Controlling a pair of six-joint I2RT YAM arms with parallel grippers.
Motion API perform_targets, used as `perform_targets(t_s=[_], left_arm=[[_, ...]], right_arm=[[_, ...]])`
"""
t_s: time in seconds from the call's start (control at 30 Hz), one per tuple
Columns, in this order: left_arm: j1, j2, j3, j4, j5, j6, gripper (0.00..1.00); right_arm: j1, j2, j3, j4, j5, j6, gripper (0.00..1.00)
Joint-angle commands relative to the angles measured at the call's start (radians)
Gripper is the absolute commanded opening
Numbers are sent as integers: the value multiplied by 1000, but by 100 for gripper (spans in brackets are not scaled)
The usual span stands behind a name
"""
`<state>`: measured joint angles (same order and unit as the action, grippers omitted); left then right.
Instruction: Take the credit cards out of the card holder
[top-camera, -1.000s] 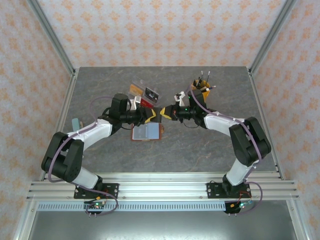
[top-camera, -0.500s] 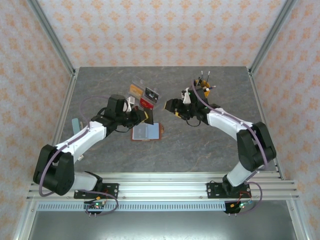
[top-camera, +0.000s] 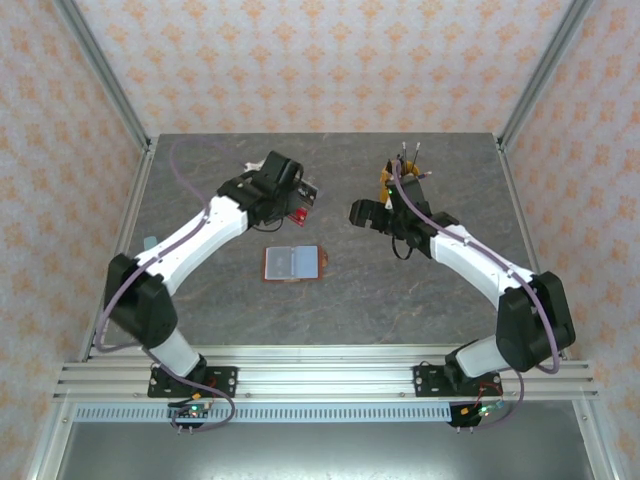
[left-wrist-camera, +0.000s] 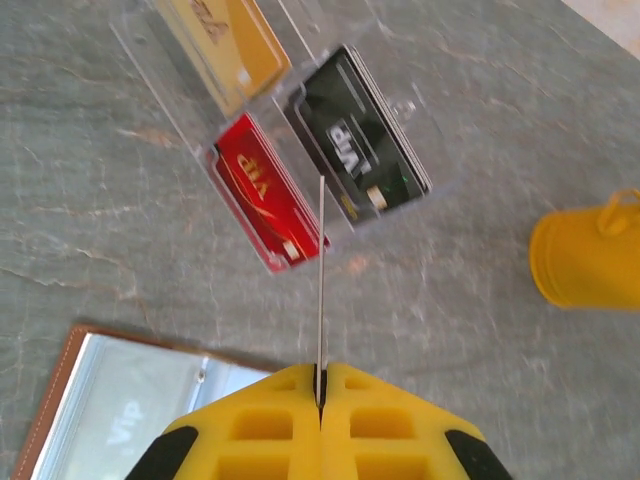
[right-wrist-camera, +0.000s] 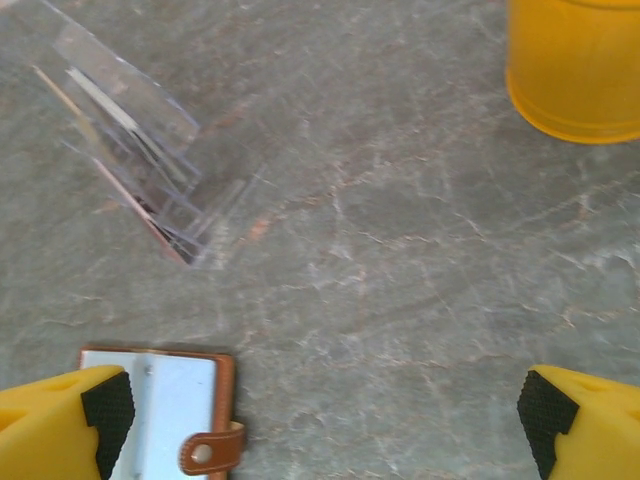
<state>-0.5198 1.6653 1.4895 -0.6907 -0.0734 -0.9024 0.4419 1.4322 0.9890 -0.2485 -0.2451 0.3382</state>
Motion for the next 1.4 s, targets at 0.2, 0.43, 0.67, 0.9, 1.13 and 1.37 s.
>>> perform_targets(t_s=[0.2,0.43,0.67,0.9,1.13,1.37], left_arm=[[-48,263,312,-167,-370,-238,0],[-63,380,428,-232,-470,-366,0],[-68,441,452,-211,-429,-459,0],[-68,493,477,-170,-348,-504,0],[-67,515,493,-128,-340,-545,0],[-67,551,538,-135,-341,-545,0]], right_arm=[[-3,-88,-104,-10,59,-19,100],[-3,-106,-125,10,62,-17,100],[-3,-101,-138,21,46,-12,100],[-3,-100,-142,20,49,-10,100],[-3,-95,-143,18,44,-8,100],[-3,-85,-131,-5,61,-17,100]])
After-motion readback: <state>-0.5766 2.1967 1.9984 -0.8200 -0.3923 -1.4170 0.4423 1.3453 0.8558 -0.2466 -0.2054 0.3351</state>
